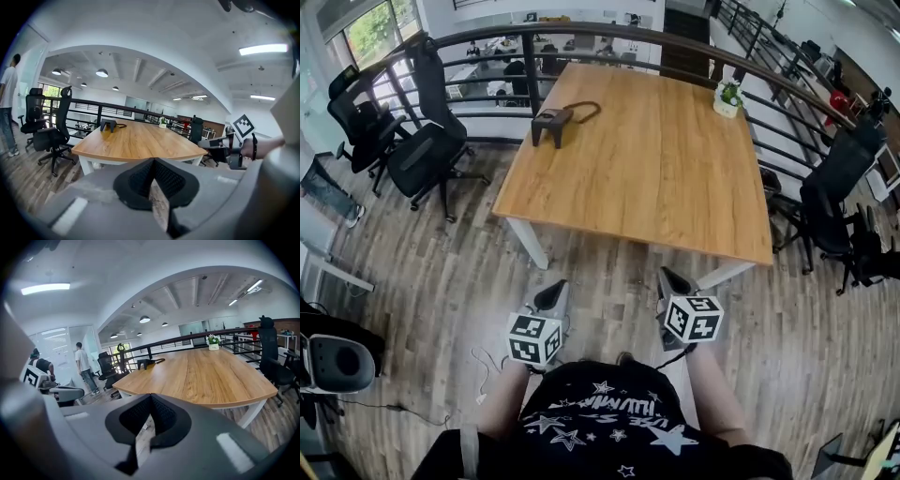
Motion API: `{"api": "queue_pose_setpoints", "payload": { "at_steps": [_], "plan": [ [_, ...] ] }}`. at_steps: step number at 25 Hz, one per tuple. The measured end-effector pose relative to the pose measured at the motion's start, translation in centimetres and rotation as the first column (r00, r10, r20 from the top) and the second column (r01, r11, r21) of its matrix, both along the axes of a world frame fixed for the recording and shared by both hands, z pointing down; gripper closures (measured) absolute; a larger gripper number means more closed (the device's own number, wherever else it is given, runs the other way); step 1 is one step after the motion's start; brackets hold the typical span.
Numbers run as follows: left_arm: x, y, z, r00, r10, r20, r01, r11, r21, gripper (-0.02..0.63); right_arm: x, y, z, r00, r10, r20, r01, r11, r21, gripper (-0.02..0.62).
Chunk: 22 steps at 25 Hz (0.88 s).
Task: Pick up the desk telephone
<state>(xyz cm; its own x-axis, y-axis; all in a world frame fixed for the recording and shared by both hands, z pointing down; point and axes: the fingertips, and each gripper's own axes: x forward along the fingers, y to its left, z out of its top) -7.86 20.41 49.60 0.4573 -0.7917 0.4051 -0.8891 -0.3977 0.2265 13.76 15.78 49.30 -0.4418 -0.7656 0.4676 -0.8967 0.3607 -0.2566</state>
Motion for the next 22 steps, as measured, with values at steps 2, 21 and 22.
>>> {"api": "queue_pose_setpoints", "payload": {
  "at_steps": [2, 21, 22],
  "plan": [
    [-0.9, 0.1, 0.5, 1.0, 0.007, -0.002, -0.007, 1.0, -0.007, 0.604, -0.5, 0.1, 0.2, 1.0, 0.02, 0.005, -0.02, 1.0, 0.009, 0.594],
    [-5.8, -3.9, 4.8, 0.994, -0.103, -0.045, 0.095, 0.985, -0.145, 0.604, -5.1, -8.4, 2.6, 0.998, -0.055, 0.007, 0.055, 0.998, 0.014, 0.594],
    [-6.0, -4.8, 4.9, 0.992, -0.115, -0.043, 0.108, 0.983, -0.148, 0.604, -5.3, -9.6, 2.6, 0.998, -0.065, 0.01, 0.065, 0.998, 0.016, 0.592]
  ]
}}
